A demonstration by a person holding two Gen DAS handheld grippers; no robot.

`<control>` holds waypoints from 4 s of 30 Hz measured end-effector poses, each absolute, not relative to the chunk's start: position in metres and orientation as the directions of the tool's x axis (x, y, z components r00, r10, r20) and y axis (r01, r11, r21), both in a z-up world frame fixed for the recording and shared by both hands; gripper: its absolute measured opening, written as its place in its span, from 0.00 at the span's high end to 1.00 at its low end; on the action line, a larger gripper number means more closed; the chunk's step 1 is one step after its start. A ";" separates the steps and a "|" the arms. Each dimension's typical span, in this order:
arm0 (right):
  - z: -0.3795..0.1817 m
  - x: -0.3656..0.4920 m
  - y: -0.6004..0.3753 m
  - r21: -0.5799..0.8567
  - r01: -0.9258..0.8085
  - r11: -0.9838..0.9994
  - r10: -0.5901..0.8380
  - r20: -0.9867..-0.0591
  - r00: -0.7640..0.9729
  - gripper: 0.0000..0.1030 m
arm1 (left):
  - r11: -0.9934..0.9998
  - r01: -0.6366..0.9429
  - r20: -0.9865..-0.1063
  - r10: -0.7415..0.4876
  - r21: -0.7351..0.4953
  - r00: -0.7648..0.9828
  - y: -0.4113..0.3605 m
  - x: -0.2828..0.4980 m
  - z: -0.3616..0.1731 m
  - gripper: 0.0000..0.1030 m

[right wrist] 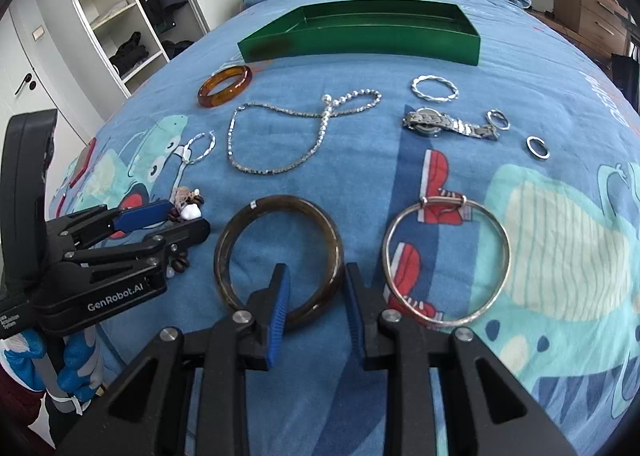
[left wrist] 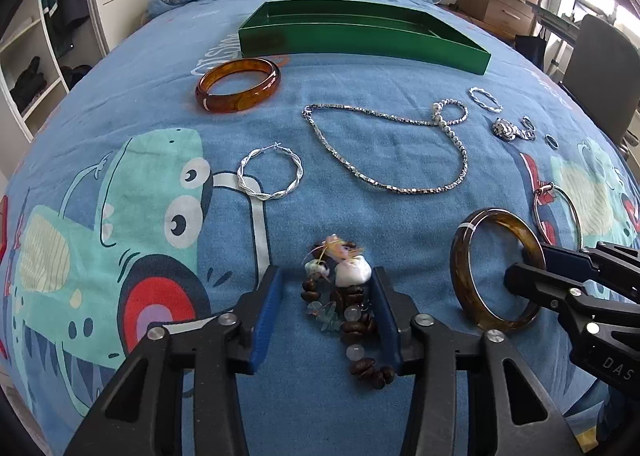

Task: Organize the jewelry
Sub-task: 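Grasp the dark beaded bracelet with the left gripper while the right grasps the dark brown bangle, then carry both items over the green tray and open both grippers to drop them, then lift both open grippers away from the tray, then grasp the twisted silver hoop earring with the left gripper while the right grasps the large silver bangle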

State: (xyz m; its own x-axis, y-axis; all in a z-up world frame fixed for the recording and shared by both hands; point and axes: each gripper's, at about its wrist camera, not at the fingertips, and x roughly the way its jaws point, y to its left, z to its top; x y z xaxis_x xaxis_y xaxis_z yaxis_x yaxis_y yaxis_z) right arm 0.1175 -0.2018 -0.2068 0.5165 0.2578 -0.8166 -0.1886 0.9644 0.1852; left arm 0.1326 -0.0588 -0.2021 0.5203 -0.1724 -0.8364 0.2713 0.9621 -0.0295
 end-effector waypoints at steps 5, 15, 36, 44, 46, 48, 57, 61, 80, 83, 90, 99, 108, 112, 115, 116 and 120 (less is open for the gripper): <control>-0.210 0.131 -0.186 0.094 -0.219 0.971 0.198 -0.833 0.518 0.76 | 0.961 0.270 -0.822 -0.203 -0.063 0.532 -0.051 0.131 -0.198 0.72; -0.161 0.135 -0.197 0.069 -0.215 0.974 0.194 -0.742 0.642 0.92 | 0.965 0.247 -0.750 -0.224 -0.083 0.622 -0.018 0.145 -0.140 0.72; -0.177 0.415 -0.274 0.044 0.078 0.996 -0.010 -0.812 0.584 0.92 | 0.979 0.202 -0.848 -0.098 0.012 0.522 -0.123 0.447 -0.167 0.72; -0.168 0.424 -0.277 -0.018 0.070 0.997 -0.054 -0.825 0.563 0.85 | 0.978 0.208 -0.832 -0.139 -0.030 0.538 -0.114 0.443 -0.146 0.56; -0.152 0.413 -0.282 -0.003 0.078 0.997 -0.049 -0.803 0.593 0.78 | 0.979 0.201 -0.805 -0.151 -0.040 0.573 -0.105 0.434 -0.124 0.49; -0.131 0.395 -0.288 0.007 0.089 0.996 -0.050 -0.779 0.624 0.78 | 0.980 0.192 -0.775 -0.162 -0.053 0.611 -0.092 0.420 -0.099 0.49; -0.037 0.247 -0.303 0.099 0.036 0.994 0.035 -0.631 0.775 0.78 | 0.977 0.208 -0.709 -0.177 -0.045 0.683 -0.029 0.304 -0.026 0.49; -0.015 0.171 -0.309 0.109 0.027 0.994 0.042 -0.584 0.810 0.78 | 0.979 0.200 -0.708 -0.158 -0.023 0.689 0.001 0.248 -0.020 0.49; -0.050 0.007 -0.329 0.135 0.118 0.984 -0.009 -0.619 0.786 0.78 | 0.993 0.071 -0.731 -0.121 -0.099 0.671 0.094 0.094 -0.062 0.45; -0.053 0.003 -0.323 0.131 0.108 0.986 -0.002 -0.625 0.781 0.78 | 0.993 0.062 -0.727 -0.115 -0.099 0.677 0.095 0.087 -0.069 0.42; -0.082 0.012 -0.307 0.134 0.082 0.988 0.031 -0.679 0.734 0.78 | 0.988 0.089 -0.759 -0.151 -0.123 0.633 0.077 0.093 -0.099 0.42; -0.127 0.053 -0.293 0.136 0.050 0.989 0.069 -0.748 0.660 0.78 | 0.983 0.152 -0.801 -0.173 -0.103 0.573 0.042 0.129 -0.131 0.42; -0.175 0.100 -0.286 0.120 0.030 0.992 0.080 -0.812 0.578 0.78 | 0.973 0.223 -0.839 -0.175 -0.066 0.514 0.001 0.176 -0.164 0.42; -0.189 0.112 -0.283 0.104 0.012 0.995 0.080 -0.832 0.549 0.78 | 0.969 0.246 -0.858 -0.158 -0.039 0.488 -0.015 0.193 -0.180 0.47; -0.198 0.118 -0.281 0.096 -0.009 0.995 0.086 -0.840 0.536 0.78 | 0.963 0.269 -0.867 -0.141 -0.008 0.478 -0.026 0.201 -0.188 0.52; -0.200 0.119 -0.280 0.092 -0.018 0.996 0.087 -0.841 0.534 0.78 | 0.962 0.274 -0.869 -0.127 0.010 0.479 -0.029 0.203 -0.190 0.53; -0.204 0.127 -0.280 0.089 -0.045 0.995 0.099 -0.842 0.530 0.79 | 0.954 0.298 -0.863 -0.120 0.036 0.491 -0.038 0.205 -0.191 0.67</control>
